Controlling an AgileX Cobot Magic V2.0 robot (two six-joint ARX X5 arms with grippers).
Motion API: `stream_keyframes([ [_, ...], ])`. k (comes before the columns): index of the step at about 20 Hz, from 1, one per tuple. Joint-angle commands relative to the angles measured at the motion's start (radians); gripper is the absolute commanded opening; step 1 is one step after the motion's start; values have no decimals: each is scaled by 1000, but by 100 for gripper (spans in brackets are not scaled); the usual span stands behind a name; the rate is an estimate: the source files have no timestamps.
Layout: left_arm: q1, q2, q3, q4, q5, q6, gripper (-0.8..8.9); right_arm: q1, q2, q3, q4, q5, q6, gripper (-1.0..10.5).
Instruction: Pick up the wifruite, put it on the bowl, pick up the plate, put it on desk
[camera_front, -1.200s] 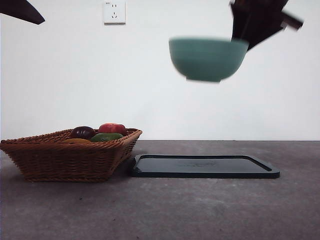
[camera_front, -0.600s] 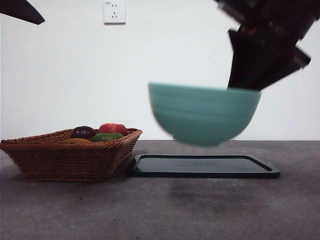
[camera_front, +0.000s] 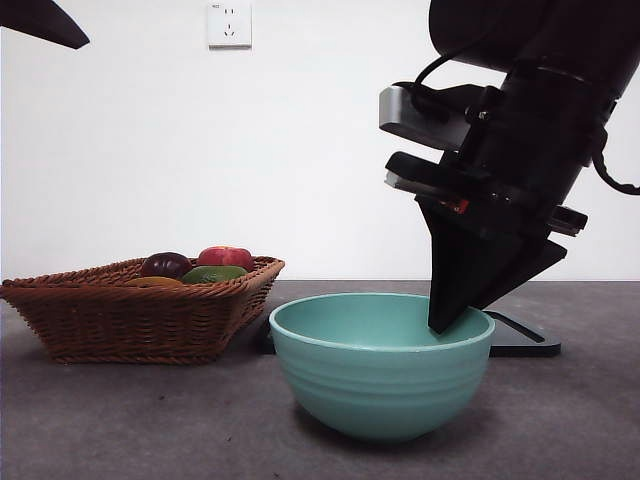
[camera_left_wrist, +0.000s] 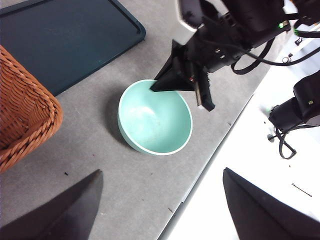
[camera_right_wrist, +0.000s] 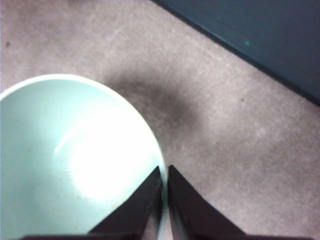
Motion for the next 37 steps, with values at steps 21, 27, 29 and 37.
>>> stream_keyframes([
  [21, -5, 6, 10, 10, 7, 12, 371, 4, -249, 155, -168, 67, 11, 235],
  [27, -5, 6, 10, 9, 7, 12, 371, 4, -451, 200, -285, -60, 14, 235],
  [29, -5, 6, 10, 8, 7, 12, 371, 4, -499, 200, -341, -109, 14, 235],
  [37, -5, 6, 10, 8, 7, 12, 371, 5, -562, 199, -520, -214, 3, 235],
])
